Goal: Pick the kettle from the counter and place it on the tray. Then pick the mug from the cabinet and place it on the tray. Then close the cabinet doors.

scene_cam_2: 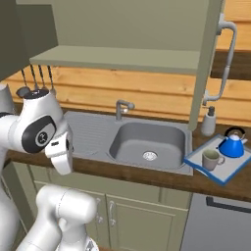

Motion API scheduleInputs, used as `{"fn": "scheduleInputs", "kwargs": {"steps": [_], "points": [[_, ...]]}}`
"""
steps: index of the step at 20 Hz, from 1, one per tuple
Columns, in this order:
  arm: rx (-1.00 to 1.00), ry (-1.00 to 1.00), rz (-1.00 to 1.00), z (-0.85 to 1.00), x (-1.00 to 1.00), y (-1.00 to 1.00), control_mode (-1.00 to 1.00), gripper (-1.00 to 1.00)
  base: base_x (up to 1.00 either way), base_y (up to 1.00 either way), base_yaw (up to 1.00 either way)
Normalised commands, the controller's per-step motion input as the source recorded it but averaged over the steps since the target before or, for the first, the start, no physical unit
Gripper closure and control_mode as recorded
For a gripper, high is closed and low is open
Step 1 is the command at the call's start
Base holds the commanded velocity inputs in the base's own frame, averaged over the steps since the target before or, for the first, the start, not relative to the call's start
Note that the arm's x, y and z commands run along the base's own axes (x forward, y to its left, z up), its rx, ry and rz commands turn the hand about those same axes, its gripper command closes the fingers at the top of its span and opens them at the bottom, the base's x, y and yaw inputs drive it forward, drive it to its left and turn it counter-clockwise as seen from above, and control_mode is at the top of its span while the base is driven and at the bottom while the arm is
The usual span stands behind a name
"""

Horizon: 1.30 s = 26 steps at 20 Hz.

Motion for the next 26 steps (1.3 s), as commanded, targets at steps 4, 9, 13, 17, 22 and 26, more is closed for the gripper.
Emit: {"fn": "scheduleInputs", "kwargs": {"steps": [4, 9, 13, 17, 22, 26], "points": [[0.0, 0.0, 0.0, 0.0, 0.0, 0.0, 1.0, -1.0, 0.22, 0.0, -0.08], [0.0, 0.0, 0.0, 0.0, 0.0, 0.0, 1.0, -1.0, 0.17, 0.0, -0.09], [0.0, 0.0, 0.0, 0.0, 0.0, 0.0, 1.0, -1.0, 0.12, 0.0, -0.06], [0.0, 0.0, 0.0, 0.0, 0.0, 0.0, 1.0, -1.0, 0.06, 0.0, 0.0], [0.0, -0.06, 0.0, 0.0, -0.1, -0.05, -1.0, -1.0, -0.02, 0.0, 0.0], [0.11, -0.39, -0.01, 0.02, -0.52, -0.65, -1.0, -1.0, 0.0, 0.0, 0.0]]}}
